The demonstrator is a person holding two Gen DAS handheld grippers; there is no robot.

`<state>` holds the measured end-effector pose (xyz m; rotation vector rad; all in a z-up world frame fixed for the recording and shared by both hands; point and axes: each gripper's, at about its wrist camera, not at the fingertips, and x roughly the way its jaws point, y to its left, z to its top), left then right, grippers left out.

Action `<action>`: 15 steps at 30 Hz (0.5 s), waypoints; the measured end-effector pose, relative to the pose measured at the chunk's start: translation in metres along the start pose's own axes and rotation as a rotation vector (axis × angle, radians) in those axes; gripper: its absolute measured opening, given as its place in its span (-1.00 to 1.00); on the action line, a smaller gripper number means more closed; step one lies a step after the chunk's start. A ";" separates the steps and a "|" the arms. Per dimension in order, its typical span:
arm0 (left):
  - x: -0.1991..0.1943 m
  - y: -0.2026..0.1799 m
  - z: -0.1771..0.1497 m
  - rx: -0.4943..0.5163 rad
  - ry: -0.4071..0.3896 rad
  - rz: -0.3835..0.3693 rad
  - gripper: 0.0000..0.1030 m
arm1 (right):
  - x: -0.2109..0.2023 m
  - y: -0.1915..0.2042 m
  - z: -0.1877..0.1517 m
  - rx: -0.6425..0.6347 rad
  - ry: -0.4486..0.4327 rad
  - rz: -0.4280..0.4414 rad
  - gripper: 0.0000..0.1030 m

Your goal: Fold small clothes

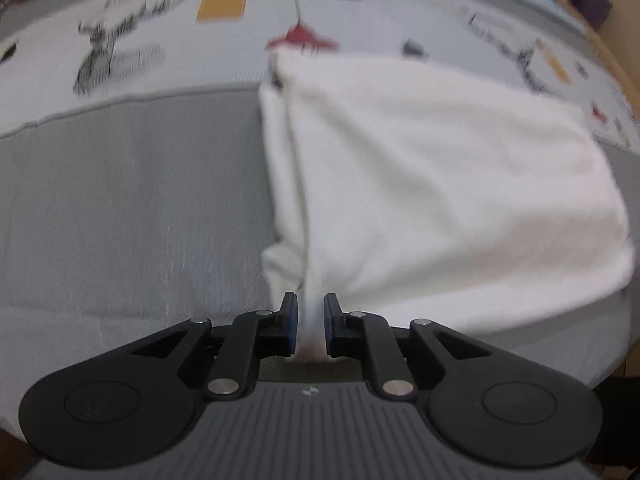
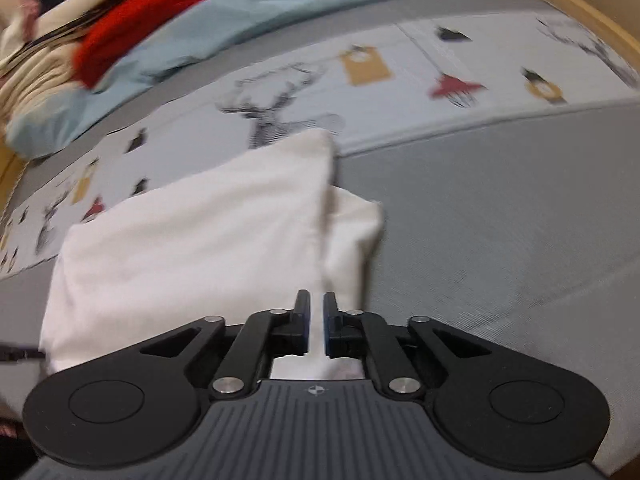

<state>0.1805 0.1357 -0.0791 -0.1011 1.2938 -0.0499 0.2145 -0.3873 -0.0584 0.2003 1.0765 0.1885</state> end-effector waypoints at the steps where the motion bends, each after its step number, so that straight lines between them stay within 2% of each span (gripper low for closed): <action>1: -0.002 -0.004 0.002 -0.005 -0.015 -0.011 -0.74 | 0.001 0.003 0.001 -0.016 0.015 -0.009 -0.56; 4: 0.005 -0.013 0.003 -0.008 -0.003 -0.030 -0.74 | 0.020 0.014 -0.003 -0.095 0.099 -0.083 -0.50; 6: 0.020 -0.014 0.002 0.013 0.059 -0.005 -0.74 | 0.040 0.018 -0.013 -0.163 0.207 -0.183 -0.45; 8: 0.029 -0.015 -0.004 0.038 0.114 0.040 -0.74 | 0.048 0.019 -0.022 -0.195 0.268 -0.249 -0.17; 11: 0.018 -0.015 -0.001 0.024 0.068 0.031 -0.73 | 0.034 0.025 -0.016 -0.177 0.189 -0.278 -0.14; 15: -0.019 -0.012 -0.004 -0.010 -0.085 0.022 -0.35 | -0.006 0.052 -0.007 -0.188 -0.044 -0.319 -0.12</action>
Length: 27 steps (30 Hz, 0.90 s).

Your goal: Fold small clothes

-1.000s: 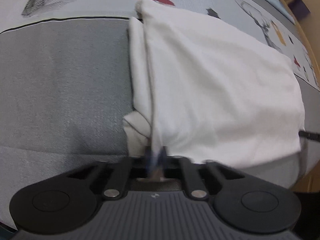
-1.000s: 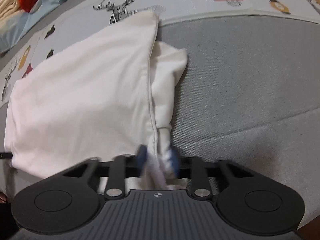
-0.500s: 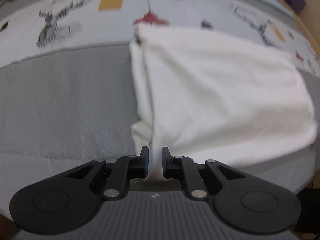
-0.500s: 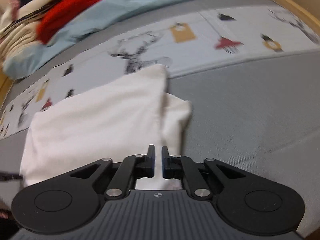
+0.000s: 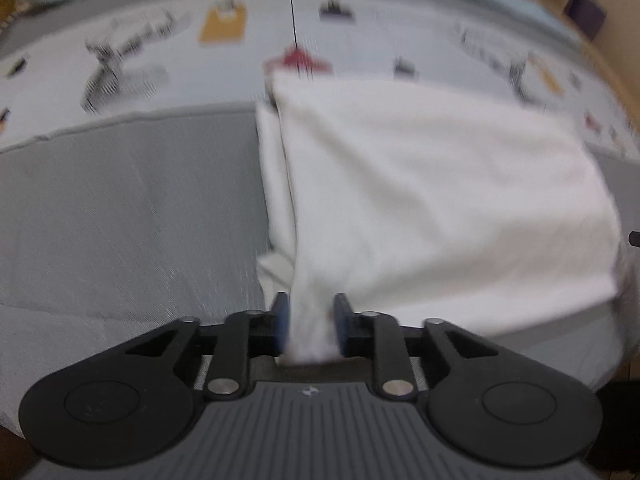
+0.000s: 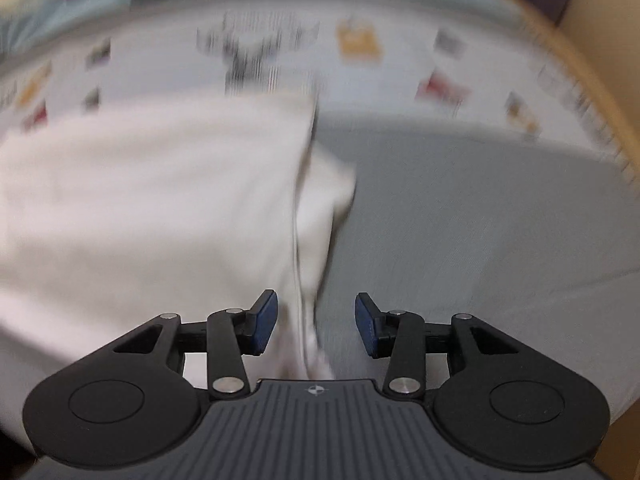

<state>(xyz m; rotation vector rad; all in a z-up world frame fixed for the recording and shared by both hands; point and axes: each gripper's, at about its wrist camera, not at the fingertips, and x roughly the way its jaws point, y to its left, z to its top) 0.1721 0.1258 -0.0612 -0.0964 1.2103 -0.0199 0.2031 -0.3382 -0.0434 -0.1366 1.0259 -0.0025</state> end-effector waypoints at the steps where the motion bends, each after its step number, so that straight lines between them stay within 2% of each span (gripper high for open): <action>1: -0.010 -0.002 -0.001 -0.012 -0.035 0.002 -0.26 | -0.010 0.003 0.003 0.006 -0.050 -0.005 -0.12; 3: -0.030 -0.002 -0.006 -0.036 -0.118 0.002 -0.15 | -0.029 0.010 0.010 0.031 -0.142 0.004 -0.12; 6: -0.058 0.000 -0.010 -0.068 -0.243 0.013 0.00 | -0.049 0.024 0.015 0.057 -0.232 0.033 -0.11; 10: -0.081 0.004 -0.016 -0.103 -0.325 -0.017 0.04 | -0.067 0.058 0.012 0.077 -0.265 0.102 -0.10; 13: -0.087 0.008 -0.019 -0.107 -0.351 -0.009 0.04 | -0.073 0.092 0.007 0.087 -0.272 0.161 -0.10; 18: -0.080 0.027 -0.019 -0.168 -0.327 -0.001 0.04 | -0.072 0.156 -0.006 0.060 -0.246 0.244 -0.13; 20: -0.080 0.034 -0.020 -0.192 -0.327 0.006 0.03 | -0.070 0.175 -0.010 0.051 -0.244 0.272 -0.40; 22: -0.080 0.038 -0.021 -0.200 -0.343 0.008 0.03 | -0.068 0.197 -0.012 0.030 -0.232 0.292 -0.54; 27: -0.078 0.048 -0.021 -0.186 -0.344 0.005 0.03 | -0.054 0.238 -0.015 -0.016 -0.186 0.348 -0.54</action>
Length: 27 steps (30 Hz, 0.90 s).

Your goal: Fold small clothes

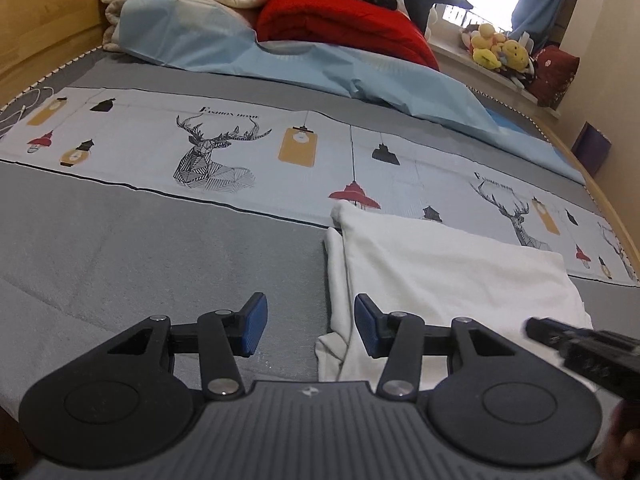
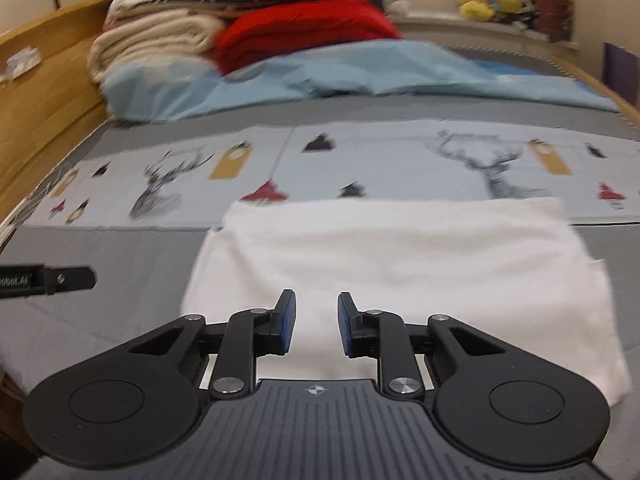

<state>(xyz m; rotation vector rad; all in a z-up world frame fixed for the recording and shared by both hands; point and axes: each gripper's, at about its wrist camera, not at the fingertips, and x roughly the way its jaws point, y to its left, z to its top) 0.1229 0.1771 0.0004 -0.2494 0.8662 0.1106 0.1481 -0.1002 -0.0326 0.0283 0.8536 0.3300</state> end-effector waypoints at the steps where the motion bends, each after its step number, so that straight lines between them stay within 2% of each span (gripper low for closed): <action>1: 0.002 0.003 0.001 -0.001 0.007 0.002 0.03 | 0.007 0.006 -0.002 0.004 0.020 0.019 -0.53; 5: 0.013 0.015 0.004 -0.039 0.047 0.016 0.03 | 0.033 0.029 -0.015 -0.002 0.139 0.100 -0.53; 10: 0.023 0.023 0.007 -0.065 0.076 0.010 0.03 | 0.050 0.070 -0.031 -0.177 0.179 0.160 -0.42; 16: 0.029 0.026 0.010 -0.074 0.090 0.006 0.03 | 0.065 0.100 -0.045 -0.281 0.222 0.208 -0.20; 21: 0.033 0.028 0.011 -0.073 0.103 0.009 0.03 | 0.083 0.117 -0.059 -0.346 0.270 0.191 -0.08; 25: 0.036 0.030 0.012 -0.084 0.116 0.013 0.03 | 0.086 0.130 -0.066 -0.448 0.248 0.157 -0.03; 27: 0.037 0.029 0.012 -0.085 0.120 0.014 0.03 | 0.086 0.131 -0.066 -0.458 0.244 0.154 -0.08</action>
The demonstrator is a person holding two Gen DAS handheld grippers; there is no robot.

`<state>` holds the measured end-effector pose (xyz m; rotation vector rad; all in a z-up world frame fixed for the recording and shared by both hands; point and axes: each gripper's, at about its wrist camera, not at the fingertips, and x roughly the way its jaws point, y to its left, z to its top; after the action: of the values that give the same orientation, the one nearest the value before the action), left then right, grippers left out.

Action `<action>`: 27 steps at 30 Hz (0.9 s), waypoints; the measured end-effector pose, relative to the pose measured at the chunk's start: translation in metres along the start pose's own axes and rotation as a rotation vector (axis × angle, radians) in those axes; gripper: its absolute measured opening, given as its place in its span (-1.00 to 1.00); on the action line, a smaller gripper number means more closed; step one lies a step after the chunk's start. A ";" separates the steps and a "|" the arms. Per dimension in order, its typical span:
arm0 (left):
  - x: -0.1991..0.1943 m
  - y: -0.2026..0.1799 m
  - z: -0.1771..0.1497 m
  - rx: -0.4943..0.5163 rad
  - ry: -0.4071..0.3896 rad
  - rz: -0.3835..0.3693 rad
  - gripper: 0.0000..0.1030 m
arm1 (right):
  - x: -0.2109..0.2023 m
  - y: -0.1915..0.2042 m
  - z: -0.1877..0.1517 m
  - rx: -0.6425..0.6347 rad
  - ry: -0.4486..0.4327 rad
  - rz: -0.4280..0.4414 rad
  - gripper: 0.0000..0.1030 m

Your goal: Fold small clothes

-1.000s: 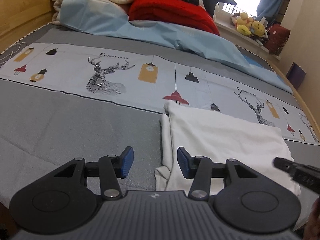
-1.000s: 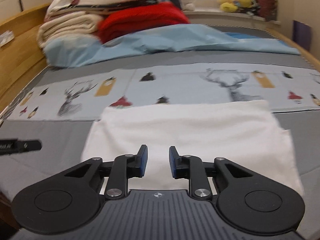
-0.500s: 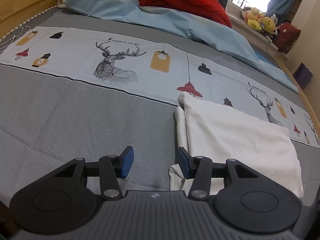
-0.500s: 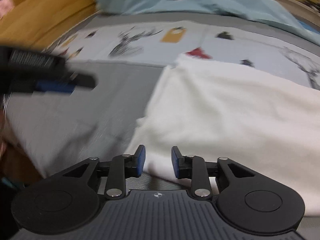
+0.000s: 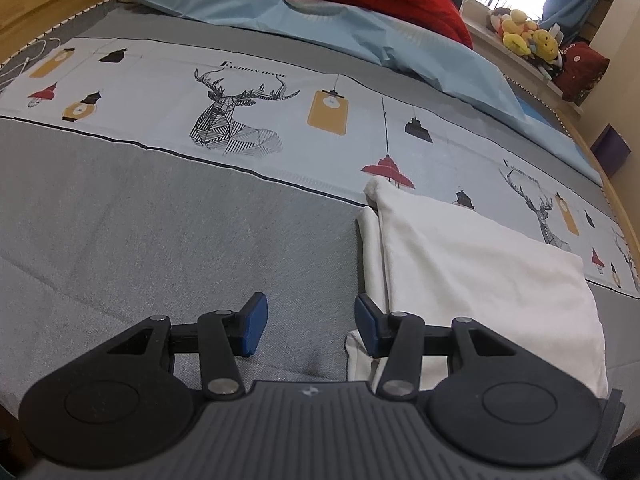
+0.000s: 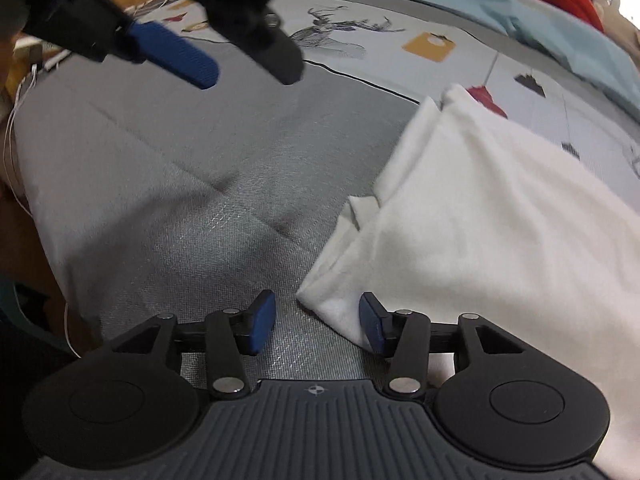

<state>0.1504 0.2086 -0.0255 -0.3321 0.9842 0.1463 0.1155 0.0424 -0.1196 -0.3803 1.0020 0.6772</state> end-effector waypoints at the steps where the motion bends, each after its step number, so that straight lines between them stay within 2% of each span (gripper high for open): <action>1: 0.001 0.000 0.001 0.001 0.001 0.000 0.03 | 0.000 -0.001 0.000 0.002 -0.001 -0.007 -0.23; 2: 0.001 0.000 0.001 0.001 0.002 -0.001 0.03 | -0.001 -0.003 0.001 0.005 -0.002 -0.018 -0.46; 3: 0.002 0.000 0.001 0.001 0.003 -0.001 0.03 | -0.002 -0.006 0.002 0.016 -0.002 -0.013 -0.52; 4: 0.003 0.000 0.002 0.000 0.006 -0.003 0.03 | -0.004 -0.010 0.004 0.038 -0.003 -0.003 -0.71; 5: 0.004 0.000 0.002 -0.002 0.010 -0.004 0.03 | -0.005 -0.014 0.005 0.058 -0.005 0.004 -0.79; 8: 0.011 0.000 0.003 -0.015 0.042 -0.023 0.05 | -0.014 -0.022 0.006 0.109 -0.028 0.024 -0.83; 11: 0.021 0.002 0.004 -0.066 0.098 -0.089 0.07 | -0.029 -0.026 0.008 0.120 -0.075 0.033 -0.84; 15: 0.035 0.003 0.007 -0.149 0.172 -0.189 0.33 | -0.050 -0.036 0.010 0.140 -0.127 0.055 -0.85; 21: 0.050 -0.006 0.018 -0.222 0.200 -0.272 0.59 | -0.076 -0.055 0.008 0.183 -0.176 0.079 -0.85; 27: 0.078 -0.016 0.026 -0.255 0.289 -0.325 0.60 | -0.092 -0.064 0.002 0.210 -0.202 0.085 -0.85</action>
<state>0.2182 0.2007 -0.0741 -0.7569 1.1843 -0.0758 0.1269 -0.0356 -0.0399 -0.0835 0.8904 0.6653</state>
